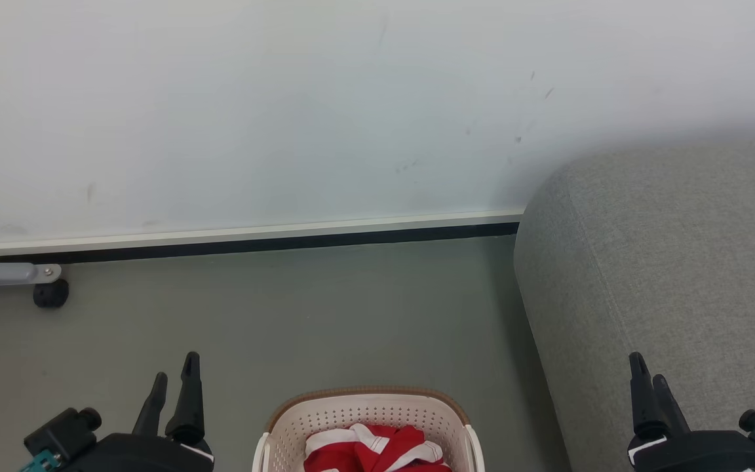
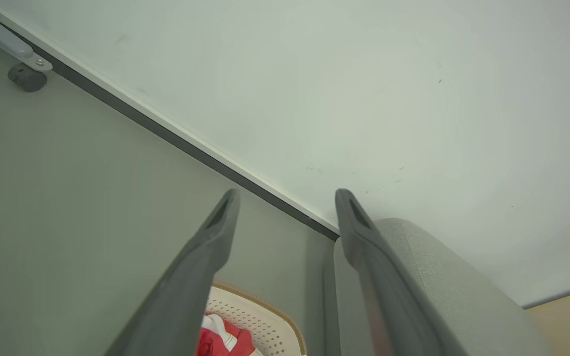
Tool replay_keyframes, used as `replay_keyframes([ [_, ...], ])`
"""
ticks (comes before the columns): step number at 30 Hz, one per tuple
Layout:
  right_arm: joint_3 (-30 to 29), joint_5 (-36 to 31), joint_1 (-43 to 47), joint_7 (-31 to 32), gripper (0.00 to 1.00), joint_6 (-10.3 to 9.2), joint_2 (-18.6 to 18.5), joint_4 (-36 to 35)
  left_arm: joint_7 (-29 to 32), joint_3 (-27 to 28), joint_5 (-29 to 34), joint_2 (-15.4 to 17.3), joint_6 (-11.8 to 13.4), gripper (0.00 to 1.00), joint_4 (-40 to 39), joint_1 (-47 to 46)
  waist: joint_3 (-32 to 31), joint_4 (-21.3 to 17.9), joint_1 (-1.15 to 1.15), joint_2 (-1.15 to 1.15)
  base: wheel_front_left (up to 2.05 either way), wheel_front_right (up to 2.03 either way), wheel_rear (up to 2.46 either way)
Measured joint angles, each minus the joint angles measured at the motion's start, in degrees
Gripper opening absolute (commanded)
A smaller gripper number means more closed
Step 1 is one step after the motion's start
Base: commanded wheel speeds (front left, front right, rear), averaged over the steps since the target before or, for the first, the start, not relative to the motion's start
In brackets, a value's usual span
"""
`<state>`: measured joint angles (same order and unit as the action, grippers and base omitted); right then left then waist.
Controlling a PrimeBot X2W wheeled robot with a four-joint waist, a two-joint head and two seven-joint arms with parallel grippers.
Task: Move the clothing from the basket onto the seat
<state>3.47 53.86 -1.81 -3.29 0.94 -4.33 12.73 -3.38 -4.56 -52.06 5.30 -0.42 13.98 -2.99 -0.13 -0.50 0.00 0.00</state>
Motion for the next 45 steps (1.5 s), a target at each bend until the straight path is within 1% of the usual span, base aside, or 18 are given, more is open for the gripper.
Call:
replay_keyframes([
  [6, 1.18, -4.49, 0.08, -1.23, 1.0, -0.53, -0.42, -0.26, -1.29, -0.8, 5.26, 0.46, 0.79, 1.0, -0.34, 0.08, -0.05, -0.06, 0.0, 0.0, 0.0, 0.0, 0.0],
  [11, 2.0, -8.23, 0.24, -2.29, 1.0, -1.46, -0.79, -0.47, -2.12, -1.31, 9.64, 0.64, 1.46, 1.0, -0.57, 0.24, -0.08, -0.07, 0.0, 0.0, 0.0, 0.0, 0.0],
  [18, 3.14, -13.57, 0.52, -3.47, 1.0, -2.04, -1.38, -0.96, -3.54, -1.42, 14.88, 1.13, 2.46, 1.0, -1.03, 1.02, -0.13, -0.13, 0.0, 0.0, 0.0, 0.0, 0.0],
  [20, 3.58, -15.07, 0.66, -3.93, 1.0, -2.47, -1.45, -1.13, -3.88, -1.46, 16.82, 1.29, 2.54, 1.0, -1.05, 1.12, -0.13, -0.17, 0.0, 0.0, 0.0, 0.0, 0.0],
  [25, 4.46, -18.7, 1.13, -5.02, 1.0, -2.76, -1.8, -1.46, -4.89, -1.65, 20.73, 1.45, 3.39, 1.0, -1.27, 1.19, -0.14, -0.28, 0.0, 0.0, 0.0, 0.0, 0.0],
  [31, 5.47, -22.74, 1.38, -6.22, 1.0, -3.18, -2.27, -1.74, -6.08, -1.77, 24.85, 1.62, 4.04, 1.0, -1.4, 1.52, -0.18, -0.42, 0.0, 0.0, 0.0, 0.0, 0.0],
  [34, 5.83, -24.28, 1.44, -6.46, 1.0, -3.46, -2.32, -1.76, -6.39, -1.75, 25.81, 1.65, 4.5, 1.0, -1.44, 1.86, -0.21, -0.48, 0.0, 0.0, 0.0, 0.0, 0.0],
  [41, 6.97, -29.47, 1.57, -7.98, 1.0, -3.55, -2.81, -2.14, -7.95, -1.68, 30.73, 1.66, 5.32, 1.0, -1.42, 2.3, -0.38, -0.63, 0.0, 0.0, 0.0, 0.0, 0.0],
  [43, 7.26, -30.69, 1.77, -8.44, 1.0, -4.02, -3.03, -2.38, -8.38, -1.68, 31.79, 1.66, 5.48, 1.0, -1.43, 2.32, -0.45, -0.64, 0.0, 0.0, 0.0, 0.0, 0.0],
  [45, 7.58, -32.44, 2.17, -8.71, 1.0, -4.03, -3.2, -2.52, -8.75, -1.71, 32.82, 1.65, 5.55, 1.0, -1.43, 2.36, -0.51, -0.64, 0.0, 0.0, 0.0, 0.0, 0.0],
])
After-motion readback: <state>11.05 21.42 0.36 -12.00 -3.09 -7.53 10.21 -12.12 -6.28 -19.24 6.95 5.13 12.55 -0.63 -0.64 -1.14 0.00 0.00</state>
